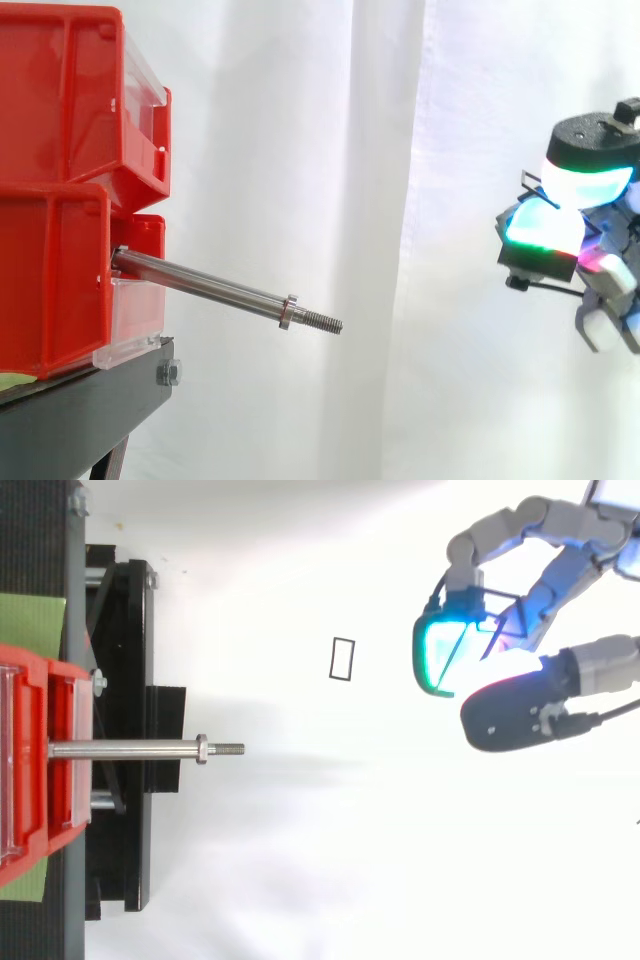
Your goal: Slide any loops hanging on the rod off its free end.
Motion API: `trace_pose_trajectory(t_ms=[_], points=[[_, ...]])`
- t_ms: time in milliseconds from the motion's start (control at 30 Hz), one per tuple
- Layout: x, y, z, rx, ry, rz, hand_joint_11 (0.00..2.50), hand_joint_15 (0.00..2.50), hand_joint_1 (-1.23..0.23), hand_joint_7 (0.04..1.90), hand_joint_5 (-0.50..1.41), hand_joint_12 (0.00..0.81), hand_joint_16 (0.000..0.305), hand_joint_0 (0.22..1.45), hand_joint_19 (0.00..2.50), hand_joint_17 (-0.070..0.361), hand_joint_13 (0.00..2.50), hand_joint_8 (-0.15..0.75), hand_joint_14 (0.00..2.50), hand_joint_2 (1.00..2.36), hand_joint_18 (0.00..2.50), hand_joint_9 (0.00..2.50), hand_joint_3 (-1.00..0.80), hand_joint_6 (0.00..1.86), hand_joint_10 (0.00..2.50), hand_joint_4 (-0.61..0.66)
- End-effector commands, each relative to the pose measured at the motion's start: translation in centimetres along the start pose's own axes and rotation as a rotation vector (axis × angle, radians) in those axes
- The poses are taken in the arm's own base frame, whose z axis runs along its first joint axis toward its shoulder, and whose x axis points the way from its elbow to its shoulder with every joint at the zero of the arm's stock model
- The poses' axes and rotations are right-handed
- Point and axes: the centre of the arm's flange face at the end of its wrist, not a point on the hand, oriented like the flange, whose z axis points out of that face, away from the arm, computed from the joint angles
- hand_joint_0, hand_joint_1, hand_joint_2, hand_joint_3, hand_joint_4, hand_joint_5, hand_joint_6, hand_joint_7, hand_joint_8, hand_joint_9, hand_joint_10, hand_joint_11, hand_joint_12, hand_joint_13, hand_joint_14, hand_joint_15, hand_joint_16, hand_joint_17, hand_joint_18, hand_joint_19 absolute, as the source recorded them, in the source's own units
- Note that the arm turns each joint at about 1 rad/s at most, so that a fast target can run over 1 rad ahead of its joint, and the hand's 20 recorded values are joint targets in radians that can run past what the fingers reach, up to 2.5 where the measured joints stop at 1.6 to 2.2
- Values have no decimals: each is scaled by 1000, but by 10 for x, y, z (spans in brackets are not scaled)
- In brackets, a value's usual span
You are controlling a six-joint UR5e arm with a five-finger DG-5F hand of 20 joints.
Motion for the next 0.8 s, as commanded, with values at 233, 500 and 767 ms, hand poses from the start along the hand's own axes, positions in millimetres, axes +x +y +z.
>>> trace_pose_trajectory(t_ms=[233,500,767], points=[[27,-30,20,-248,3,24,1018,316,-740,1130,-129,259,41,542,498,92,933,224,13,1024,899,1138,-54,866,26,-102],[37,-33,23,-319,-8,-11,809,311,-737,1112,-130,256,40,541,494,90,918,222,12,1023,889,993,-62,866,23,-89],[53,-53,22,-430,-9,9,0,75,-741,1115,-124,225,35,537,408,79,845,200,2,1022,859,567,-56,856,0,-82]])
